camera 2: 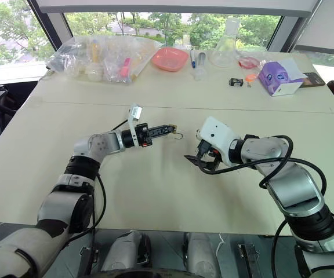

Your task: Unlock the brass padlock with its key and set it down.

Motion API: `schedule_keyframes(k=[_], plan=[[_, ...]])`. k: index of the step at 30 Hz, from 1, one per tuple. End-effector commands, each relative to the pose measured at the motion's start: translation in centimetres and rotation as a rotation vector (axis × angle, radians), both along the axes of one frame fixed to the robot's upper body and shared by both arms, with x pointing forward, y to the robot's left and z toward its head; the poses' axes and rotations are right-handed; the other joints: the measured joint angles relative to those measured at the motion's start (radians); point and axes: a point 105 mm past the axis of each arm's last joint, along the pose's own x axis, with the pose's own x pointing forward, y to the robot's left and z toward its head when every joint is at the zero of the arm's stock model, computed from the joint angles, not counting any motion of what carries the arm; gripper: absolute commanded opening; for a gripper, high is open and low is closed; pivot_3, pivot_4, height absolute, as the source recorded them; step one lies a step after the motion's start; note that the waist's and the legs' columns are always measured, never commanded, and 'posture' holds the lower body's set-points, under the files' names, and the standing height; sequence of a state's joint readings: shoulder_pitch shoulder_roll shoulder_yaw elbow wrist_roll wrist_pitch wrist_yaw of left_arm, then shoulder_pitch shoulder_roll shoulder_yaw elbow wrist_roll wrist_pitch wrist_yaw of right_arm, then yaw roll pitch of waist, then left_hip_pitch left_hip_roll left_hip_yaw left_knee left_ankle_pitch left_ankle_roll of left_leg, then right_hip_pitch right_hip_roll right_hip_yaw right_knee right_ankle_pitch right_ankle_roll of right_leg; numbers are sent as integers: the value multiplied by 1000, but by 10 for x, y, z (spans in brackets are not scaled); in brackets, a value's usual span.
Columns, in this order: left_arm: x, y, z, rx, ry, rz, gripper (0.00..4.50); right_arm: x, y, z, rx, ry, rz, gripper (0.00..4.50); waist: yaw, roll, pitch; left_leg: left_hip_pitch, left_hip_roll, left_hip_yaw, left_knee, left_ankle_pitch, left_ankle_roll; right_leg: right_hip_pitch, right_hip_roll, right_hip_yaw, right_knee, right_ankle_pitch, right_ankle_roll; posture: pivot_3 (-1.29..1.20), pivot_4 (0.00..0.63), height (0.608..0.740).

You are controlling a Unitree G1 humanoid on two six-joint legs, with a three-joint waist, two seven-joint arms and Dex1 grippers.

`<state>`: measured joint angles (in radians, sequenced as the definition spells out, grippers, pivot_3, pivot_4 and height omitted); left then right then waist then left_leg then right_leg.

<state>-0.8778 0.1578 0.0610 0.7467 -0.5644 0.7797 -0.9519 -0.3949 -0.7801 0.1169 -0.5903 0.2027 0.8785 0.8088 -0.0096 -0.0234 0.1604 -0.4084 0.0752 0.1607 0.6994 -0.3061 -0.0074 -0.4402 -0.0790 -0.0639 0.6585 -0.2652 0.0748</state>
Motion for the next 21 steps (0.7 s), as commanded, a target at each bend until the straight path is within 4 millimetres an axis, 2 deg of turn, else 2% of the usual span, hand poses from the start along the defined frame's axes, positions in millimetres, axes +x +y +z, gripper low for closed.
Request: schedule_keyframes(k=[1,4,7,9,13,16,18,21], plan=[[5,-4,-5,31,10,3,0,-2,2,7,15,-45,-7,4449,0,0,0,0,0,0,0,0,0,0,0,0,0,0,0,0,150,740],[8,-5,-16,62,51,20,0,4,0,6,38,-65,-50,4449,0,0,0,0,0,0,0,0,0,0,0,0,0,0,0,0,150,740],[11,-1,-19,66,68,37,1362,5,-1,6,45,-69,-66,4500,-1,0,0,0,0,0,0,0,0,1,0,-1,0,0,0,0,150,740],[13,4,-25,105,71,58,2469,6,-2,5,45,-68,-69,4500,-1,0,0,0,0,-1,0,0,0,0,0,-1,-1,0,0,0,150,740],[16,19,-35,216,39,85,4323,7,-4,4,43,-67,-75,4500,-3,0,-1,3,0,-1,0,0,0,4,0,-1,-1,0,0,0,150,740],[18,45,-34,332,-75,116,4323,7,-6,4,45,-67,-81,4500,-13,0,-1,10,1,-2,-1,-3,6,10,0,-1,-1,0,0,0,150,740],[17,62,-18,344,-175,137,4323,6,-8,3,46,-62,-88,4500,-33,0,-1,12,2,-2,-2,-4,6,11,1,-1,0,0,-1,0,150,740],[5,82,11,339,-297,164,4323,5,-10,0,50,-52,-99,4500,-39,0,-1,13,4,-2,-3,-1,2,10,2,0,1,-1,-2,0,150,740]])
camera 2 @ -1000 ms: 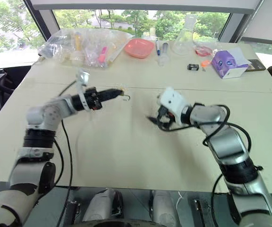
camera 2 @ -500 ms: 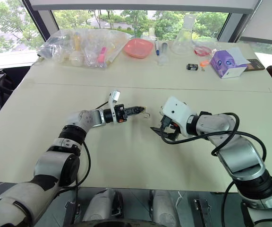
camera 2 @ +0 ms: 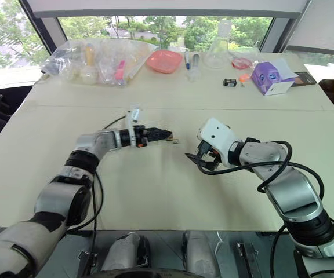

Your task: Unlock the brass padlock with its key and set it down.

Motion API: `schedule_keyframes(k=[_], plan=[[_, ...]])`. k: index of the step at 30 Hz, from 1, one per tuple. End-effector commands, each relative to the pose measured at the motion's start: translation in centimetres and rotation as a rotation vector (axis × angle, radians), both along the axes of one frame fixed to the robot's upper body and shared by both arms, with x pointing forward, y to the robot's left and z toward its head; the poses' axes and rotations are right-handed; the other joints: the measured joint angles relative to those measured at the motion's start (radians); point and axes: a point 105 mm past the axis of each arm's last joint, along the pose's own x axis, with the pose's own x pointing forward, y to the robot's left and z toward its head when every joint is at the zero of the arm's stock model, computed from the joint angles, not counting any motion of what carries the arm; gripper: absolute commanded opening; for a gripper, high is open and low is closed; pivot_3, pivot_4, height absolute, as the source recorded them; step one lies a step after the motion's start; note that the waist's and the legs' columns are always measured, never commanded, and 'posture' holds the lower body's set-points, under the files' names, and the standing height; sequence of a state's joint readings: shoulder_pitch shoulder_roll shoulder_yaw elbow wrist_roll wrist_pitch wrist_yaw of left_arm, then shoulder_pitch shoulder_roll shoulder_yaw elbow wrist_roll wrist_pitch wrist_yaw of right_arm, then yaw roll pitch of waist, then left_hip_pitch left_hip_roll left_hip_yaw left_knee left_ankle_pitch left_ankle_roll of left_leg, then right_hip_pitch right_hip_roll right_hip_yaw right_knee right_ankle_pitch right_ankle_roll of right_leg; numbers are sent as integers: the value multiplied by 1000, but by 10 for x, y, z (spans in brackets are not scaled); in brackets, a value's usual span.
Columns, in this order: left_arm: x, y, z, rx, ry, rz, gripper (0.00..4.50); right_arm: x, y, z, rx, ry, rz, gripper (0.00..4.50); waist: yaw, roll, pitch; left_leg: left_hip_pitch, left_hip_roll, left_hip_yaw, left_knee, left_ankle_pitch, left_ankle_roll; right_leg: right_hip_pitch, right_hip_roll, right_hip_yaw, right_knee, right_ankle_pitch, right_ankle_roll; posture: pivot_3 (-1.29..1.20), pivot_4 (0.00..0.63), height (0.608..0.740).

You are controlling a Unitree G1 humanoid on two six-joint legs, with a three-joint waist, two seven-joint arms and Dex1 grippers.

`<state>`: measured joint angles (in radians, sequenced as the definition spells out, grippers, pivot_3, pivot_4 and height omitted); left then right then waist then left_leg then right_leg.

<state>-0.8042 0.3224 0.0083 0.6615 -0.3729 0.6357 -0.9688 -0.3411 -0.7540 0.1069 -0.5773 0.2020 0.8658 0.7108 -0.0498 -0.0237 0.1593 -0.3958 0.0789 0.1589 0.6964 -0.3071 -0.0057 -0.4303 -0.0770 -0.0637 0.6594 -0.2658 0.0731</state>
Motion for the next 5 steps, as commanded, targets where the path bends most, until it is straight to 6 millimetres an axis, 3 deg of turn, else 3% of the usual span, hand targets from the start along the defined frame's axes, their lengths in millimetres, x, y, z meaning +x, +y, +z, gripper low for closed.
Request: schedule_keyframes(k=[1,5], plan=[[-15,24,36,25,-146,20,4323,0,-3,9,25,-36,-14,4500,4,0,0,0,0,0,0,1,-2,-1,0,0,1,0,0,0,150,740],[-41,42,58,53,-251,65,4323,2,-7,6,90,-20,-56,4500,18,0,1,-3,0,0,1,1,-2,-1,-2,0,0,0,0,0,150,740]])
